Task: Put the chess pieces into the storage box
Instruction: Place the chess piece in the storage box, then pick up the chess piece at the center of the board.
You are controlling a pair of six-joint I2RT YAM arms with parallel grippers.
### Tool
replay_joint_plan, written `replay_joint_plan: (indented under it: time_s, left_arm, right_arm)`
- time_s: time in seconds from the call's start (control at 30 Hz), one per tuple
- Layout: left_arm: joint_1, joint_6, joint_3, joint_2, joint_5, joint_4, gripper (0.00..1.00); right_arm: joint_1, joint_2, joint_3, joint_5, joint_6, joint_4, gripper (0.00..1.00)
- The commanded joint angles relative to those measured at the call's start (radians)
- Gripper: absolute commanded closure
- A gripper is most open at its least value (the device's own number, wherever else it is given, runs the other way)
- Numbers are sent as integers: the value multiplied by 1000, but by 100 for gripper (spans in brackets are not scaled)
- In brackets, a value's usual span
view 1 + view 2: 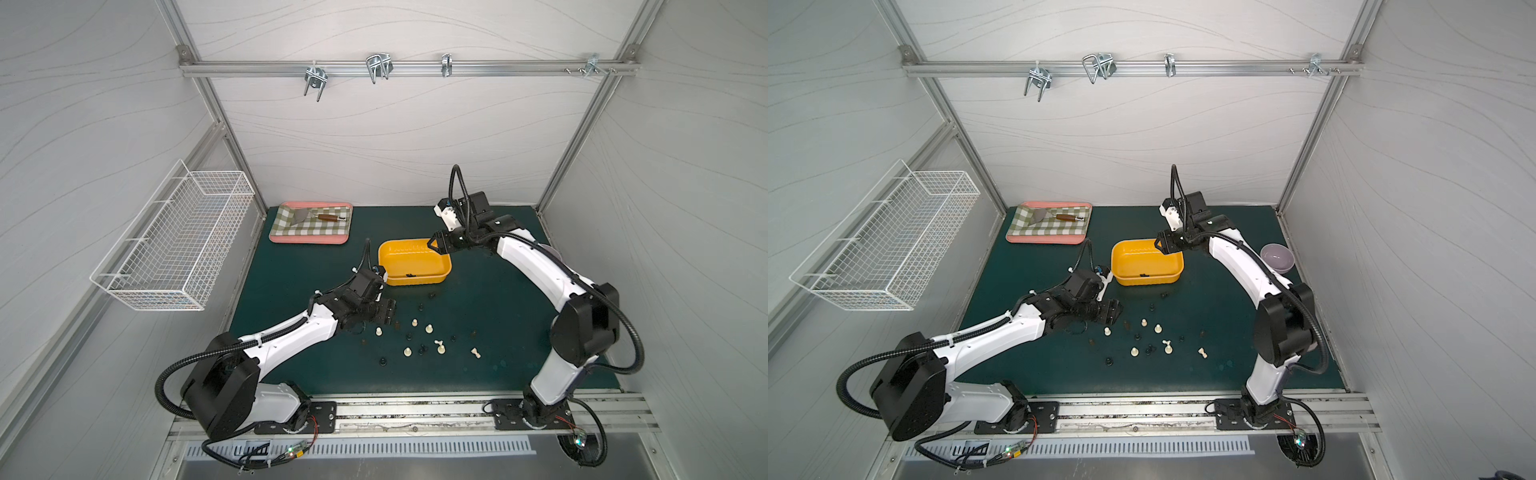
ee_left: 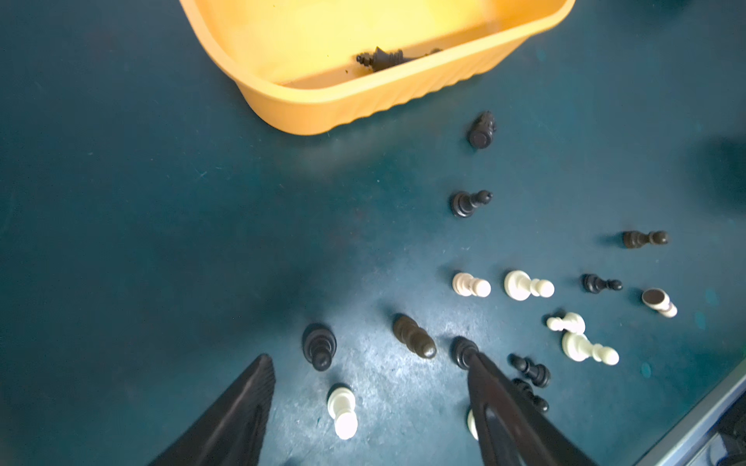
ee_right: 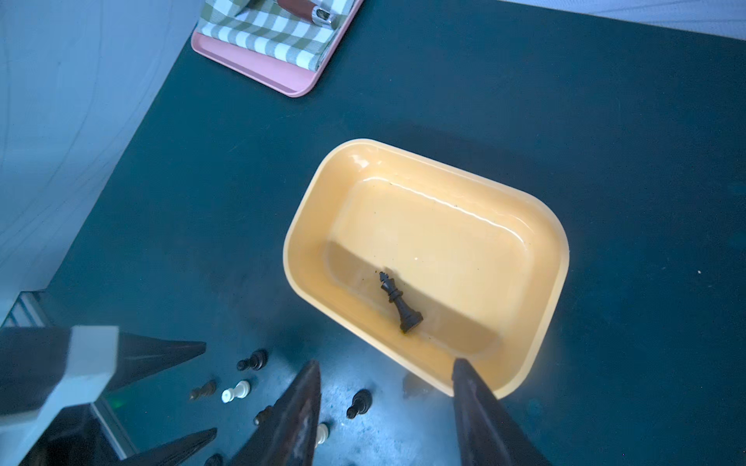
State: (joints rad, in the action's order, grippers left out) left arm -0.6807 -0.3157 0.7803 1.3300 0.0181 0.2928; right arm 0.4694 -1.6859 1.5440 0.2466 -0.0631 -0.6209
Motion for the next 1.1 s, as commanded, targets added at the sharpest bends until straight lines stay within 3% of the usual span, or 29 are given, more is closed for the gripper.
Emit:
replay_joint_plan:
  time_s: [0.0, 0.3, 0.6, 1.07]
  left_arm:
    - [-17, 36, -1, -19, 9, 2, 25]
    - [-47, 60, 21, 24, 40, 16, 29]
    - [-77, 83, 37, 61, 63, 25, 40]
    - [-100, 81, 92, 173, 94, -29, 62]
  right_arm:
    - [1, 85, -91, 12, -9, 1, 45]
    - [5, 306, -331, -20, -78, 11, 45]
    - [5, 481, -530, -55, -148, 4, 44]
    - [6, 620, -666, -81, -200, -42, 43]
